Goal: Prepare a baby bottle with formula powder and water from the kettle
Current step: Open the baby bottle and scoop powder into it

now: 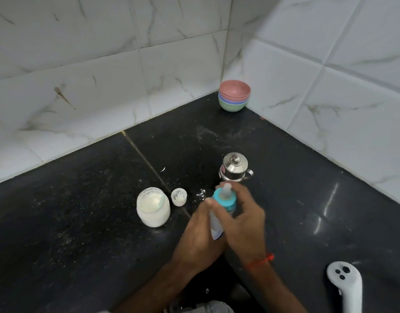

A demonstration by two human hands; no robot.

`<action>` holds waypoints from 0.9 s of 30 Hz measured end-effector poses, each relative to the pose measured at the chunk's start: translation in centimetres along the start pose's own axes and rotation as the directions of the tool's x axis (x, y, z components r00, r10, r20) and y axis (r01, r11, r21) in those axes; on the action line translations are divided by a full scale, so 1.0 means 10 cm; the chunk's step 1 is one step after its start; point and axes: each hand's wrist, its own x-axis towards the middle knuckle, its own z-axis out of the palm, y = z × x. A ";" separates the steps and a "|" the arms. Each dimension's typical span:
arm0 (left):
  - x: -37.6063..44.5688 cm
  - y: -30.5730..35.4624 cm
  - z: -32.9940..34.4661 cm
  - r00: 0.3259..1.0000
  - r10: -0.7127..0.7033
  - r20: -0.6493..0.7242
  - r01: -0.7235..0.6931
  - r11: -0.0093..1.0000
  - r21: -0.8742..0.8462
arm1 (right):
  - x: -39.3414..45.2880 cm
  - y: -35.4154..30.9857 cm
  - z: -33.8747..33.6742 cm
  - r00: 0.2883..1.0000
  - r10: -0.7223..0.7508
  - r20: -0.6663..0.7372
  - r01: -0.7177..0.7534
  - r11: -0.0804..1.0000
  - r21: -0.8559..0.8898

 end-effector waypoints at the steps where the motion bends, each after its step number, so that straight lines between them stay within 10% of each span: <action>1: 0.03 0.07 0.00 0.999 -0.047 -0.024 0.046 0.998 -0.039 | -0.06 -0.06 0.06 1.000 0.012 0.018 -0.013 0.998 0.061; 8: -0.07 0.10 -0.24 1.000 0.003 -0.026 -0.010 0.959 -0.282 | -0.14 -0.13 0.04 0.979 0.070 0.190 -0.134 0.928 0.348; 13: -0.08 0.11 -0.41 0.995 0.088 0.052 -0.071 0.960 -0.269 | 0.13 -0.11 -0.26 0.810 -0.131 0.571 -0.247 0.808 0.535; 18: -0.07 0.22 -0.48 0.998 0.049 -0.043 -0.059 0.964 -0.258 | 0.27 0.00 -0.36 0.966 0.042 0.257 -0.183 0.812 0.555; 27: -0.18 0.17 -0.42 0.999 -0.006 0.048 0.011 0.996 -0.093 | 0.11 -0.33 -0.20 0.827 -0.184 0.531 0.004 0.947 0.321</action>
